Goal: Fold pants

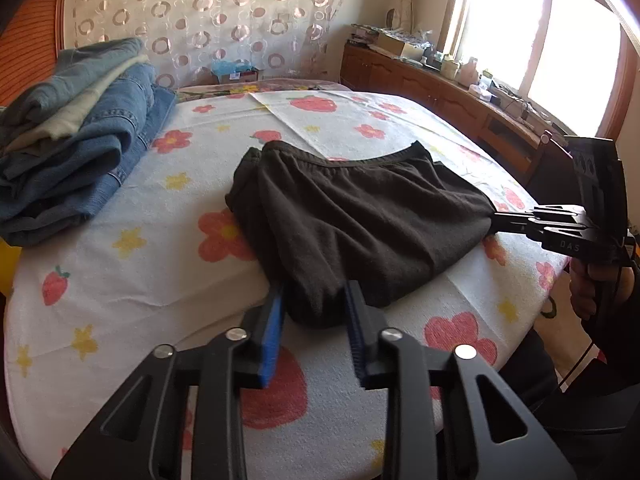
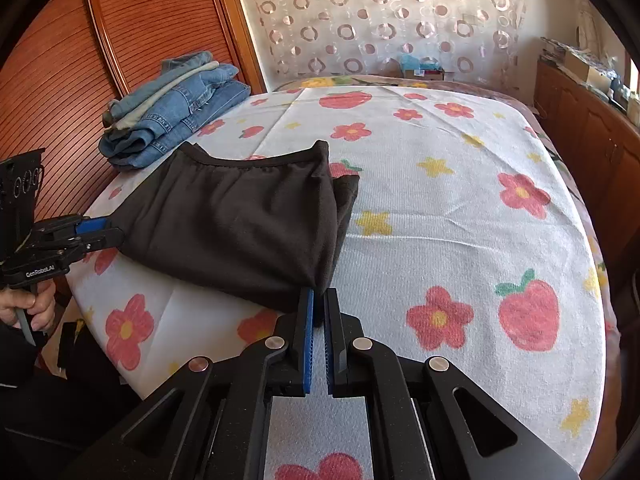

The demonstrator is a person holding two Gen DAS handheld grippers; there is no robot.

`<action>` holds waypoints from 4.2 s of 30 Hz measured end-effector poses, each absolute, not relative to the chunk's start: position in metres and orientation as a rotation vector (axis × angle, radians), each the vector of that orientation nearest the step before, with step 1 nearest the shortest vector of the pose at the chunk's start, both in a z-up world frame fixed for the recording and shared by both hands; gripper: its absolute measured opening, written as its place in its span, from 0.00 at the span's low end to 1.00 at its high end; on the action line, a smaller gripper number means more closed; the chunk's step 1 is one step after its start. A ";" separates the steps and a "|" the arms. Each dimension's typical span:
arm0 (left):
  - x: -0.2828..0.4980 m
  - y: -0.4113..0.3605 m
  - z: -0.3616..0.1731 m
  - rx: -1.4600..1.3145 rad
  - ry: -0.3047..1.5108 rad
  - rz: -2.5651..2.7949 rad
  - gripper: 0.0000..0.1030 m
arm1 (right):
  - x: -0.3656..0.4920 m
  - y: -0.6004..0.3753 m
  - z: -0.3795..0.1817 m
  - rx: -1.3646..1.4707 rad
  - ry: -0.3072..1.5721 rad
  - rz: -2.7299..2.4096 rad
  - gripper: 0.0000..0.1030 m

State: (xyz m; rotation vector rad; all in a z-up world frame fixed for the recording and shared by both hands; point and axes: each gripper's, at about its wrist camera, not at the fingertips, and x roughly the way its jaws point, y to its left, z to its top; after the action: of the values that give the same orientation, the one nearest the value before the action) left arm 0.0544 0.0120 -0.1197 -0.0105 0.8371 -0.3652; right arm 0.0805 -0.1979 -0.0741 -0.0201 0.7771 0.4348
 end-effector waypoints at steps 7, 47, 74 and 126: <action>0.048 0.015 -0.113 0.004 0.828 -0.375 0.12 | 0.079 -0.200 -0.076 -0.021 0.771 0.443 0.03; 0.074 0.004 -0.096 0.071 0.820 -0.261 0.46 | 0.072 -0.198 -0.047 -0.070 0.705 0.412 0.09; 0.145 0.013 -0.111 0.034 0.884 -0.257 0.81 | 0.157 -0.172 -0.064 -0.056 0.784 0.415 0.41; 0.159 0.019 -0.039 0.003 0.686 -0.303 0.11 | 0.160 -0.145 -0.002 -0.129 0.589 0.511 0.10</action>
State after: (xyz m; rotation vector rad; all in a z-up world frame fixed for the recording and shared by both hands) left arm 0.1590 0.0192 -0.0390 0.0032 0.6859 -0.3027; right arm 0.1596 -0.1451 -0.0022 -0.1286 0.5894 0.5108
